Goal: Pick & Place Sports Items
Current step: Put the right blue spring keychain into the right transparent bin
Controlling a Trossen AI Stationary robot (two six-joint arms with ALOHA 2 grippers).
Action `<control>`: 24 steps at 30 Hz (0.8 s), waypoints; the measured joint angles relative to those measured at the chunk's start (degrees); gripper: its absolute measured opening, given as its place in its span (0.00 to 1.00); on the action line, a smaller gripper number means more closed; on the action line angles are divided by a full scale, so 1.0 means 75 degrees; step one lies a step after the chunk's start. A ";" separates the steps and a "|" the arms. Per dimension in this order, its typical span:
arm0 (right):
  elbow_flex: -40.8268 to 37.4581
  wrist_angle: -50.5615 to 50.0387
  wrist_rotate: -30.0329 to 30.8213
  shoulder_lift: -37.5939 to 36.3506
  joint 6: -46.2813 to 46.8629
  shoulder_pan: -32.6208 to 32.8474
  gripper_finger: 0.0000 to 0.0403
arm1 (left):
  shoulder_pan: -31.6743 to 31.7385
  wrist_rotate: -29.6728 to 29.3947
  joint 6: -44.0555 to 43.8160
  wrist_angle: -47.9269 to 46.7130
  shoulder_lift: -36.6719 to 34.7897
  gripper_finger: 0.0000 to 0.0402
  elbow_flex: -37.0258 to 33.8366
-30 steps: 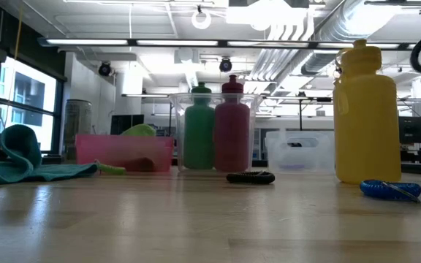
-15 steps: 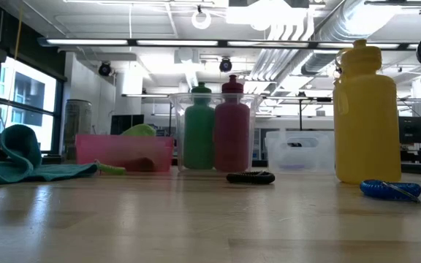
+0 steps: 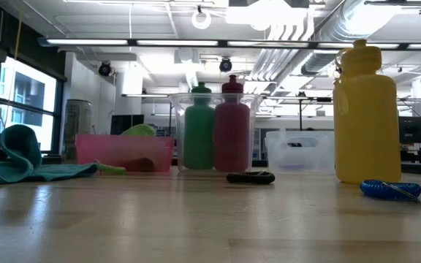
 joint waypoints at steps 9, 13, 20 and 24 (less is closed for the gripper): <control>0.0009 -0.0852 0.1131 -0.2140 0.0512 -0.0011 0.00 | 0.0000 -0.0003 0.0003 0.0003 0.0000 0.54 0.0000; 0.0012 -0.0885 0.1567 -0.2741 0.0488 -0.0012 0.00 | 0.0000 -0.0006 0.0009 0.0003 0.0000 0.54 0.0000; 0.0017 -0.0563 0.2504 -0.3297 0.0416 -0.0106 0.00 | 0.0000 -0.0017 0.0019 0.0003 0.0000 0.54 0.0000; 0.0017 0.0149 0.2716 -0.3501 -0.0170 -0.0415 0.00 | 0.0000 -0.0017 0.0017 0.0003 0.0000 0.54 0.0000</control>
